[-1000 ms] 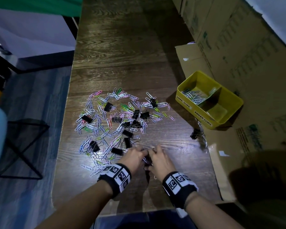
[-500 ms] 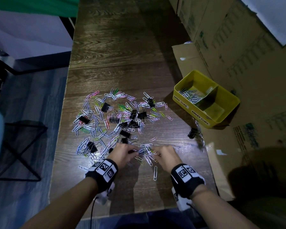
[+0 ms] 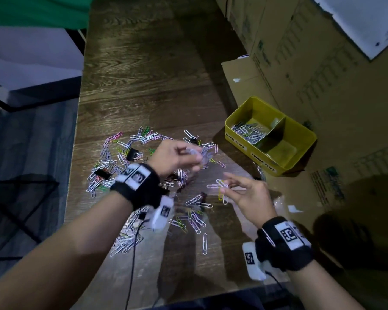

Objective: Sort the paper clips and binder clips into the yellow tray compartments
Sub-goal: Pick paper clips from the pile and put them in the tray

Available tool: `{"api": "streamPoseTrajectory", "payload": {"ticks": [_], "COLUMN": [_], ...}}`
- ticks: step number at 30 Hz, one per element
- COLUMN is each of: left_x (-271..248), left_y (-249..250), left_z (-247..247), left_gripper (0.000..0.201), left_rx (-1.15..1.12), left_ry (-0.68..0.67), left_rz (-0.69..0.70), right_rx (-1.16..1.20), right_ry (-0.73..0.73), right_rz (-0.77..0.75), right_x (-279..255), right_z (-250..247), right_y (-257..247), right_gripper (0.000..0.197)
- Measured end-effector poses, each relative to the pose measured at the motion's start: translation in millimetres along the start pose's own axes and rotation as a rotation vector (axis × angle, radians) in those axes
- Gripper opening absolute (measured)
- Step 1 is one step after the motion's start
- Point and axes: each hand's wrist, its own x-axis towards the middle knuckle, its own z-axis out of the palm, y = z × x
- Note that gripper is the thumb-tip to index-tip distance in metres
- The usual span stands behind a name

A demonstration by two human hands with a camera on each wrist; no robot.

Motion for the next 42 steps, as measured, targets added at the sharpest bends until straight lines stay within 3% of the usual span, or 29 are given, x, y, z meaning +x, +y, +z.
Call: {"api": "streamPoseTrajectory", "payload": {"ticks": [3, 6, 8, 10, 12, 14, 16, 21, 28, 32, 34, 38, 40, 42], "left_x": [47.5, 96.3, 121.9, 138.8, 142.9, 143.9, 140.2, 125.5, 97.2, 81.3, 71.3, 43.5, 22.5, -3.6], "left_y": [30.2, 42.6, 41.9, 34.9, 30.4, 23.2, 14.3, -9.0, -25.5, -26.7, -26.3, -23.4, -24.1, -30.2], "left_z": [28.4, 57.9, 74.0, 84.2, 89.0, 91.0, 89.4, 71.9, 58.8, 54.6, 50.2, 26.1, 4.5, -21.4], "left_gripper": [0.012, 0.01, 0.007, 0.012, 0.018, 0.021, 0.026, 0.029, 0.024, 0.026, 0.028, 0.024, 0.019, 0.016], "left_rx": [-0.038, -0.017, 0.185, 0.586, 0.868, 1.004, 1.041, 1.059, 1.069, 1.048, 0.989, 0.88, 0.916, 1.02], "left_ry": [-0.016, 0.011, 0.04, 0.039, 0.008, -0.096, -0.189, -0.265, -0.277, -0.288, -0.235, -0.012, 0.009, -0.082], "left_rz": [0.107, 0.106, 0.108, 0.137, 0.179, 0.213, 0.23, 0.349, 0.365, 0.387, 0.46, 0.559, 0.51, 0.303], "right_rx": [0.112, 0.159, 0.177, 0.131, 0.104, 0.086, 0.055, -0.114, -0.666, -0.749, -0.742, -0.72, -0.675, -0.647], "right_ry": [0.088, 0.179, 0.218, 0.252, 0.284, 0.303, 0.317, 0.394, 0.189, 0.006, -0.004, -0.025, -0.056, -0.118], "right_rz": [-0.051, -0.104, -0.119, -0.142, -0.148, -0.143, -0.142, -0.09, 0.049, 0.112, 0.089, -0.065, -0.144, -0.209], "right_x": [4.5, 10.2, 14.2, 18.5, 24.4, 32.3, 46.8, 110.2, 157.3, 152.5, 146.8, 130.7, 116.2, 98.2], "right_z": [-14.7, -24.9, -31.5, -38.2, -44.3, -49.2, -54.6, -68.2, -57.6, -46.7, -43.1, -29.1, -16.6, -1.2], "right_y": [-16.5, -27.1, -32.5, -35.6, -37.3, -40.2, -42.6, -44.4, -32.1, -29.2, -32.5, -46.6, -57.6, -64.4], "right_gripper": [0.042, 0.041, 0.038, 0.035, 0.034, 0.034, 0.032, 0.03, 0.022, 0.041, 0.046, 0.033, 0.027, 0.024]}}
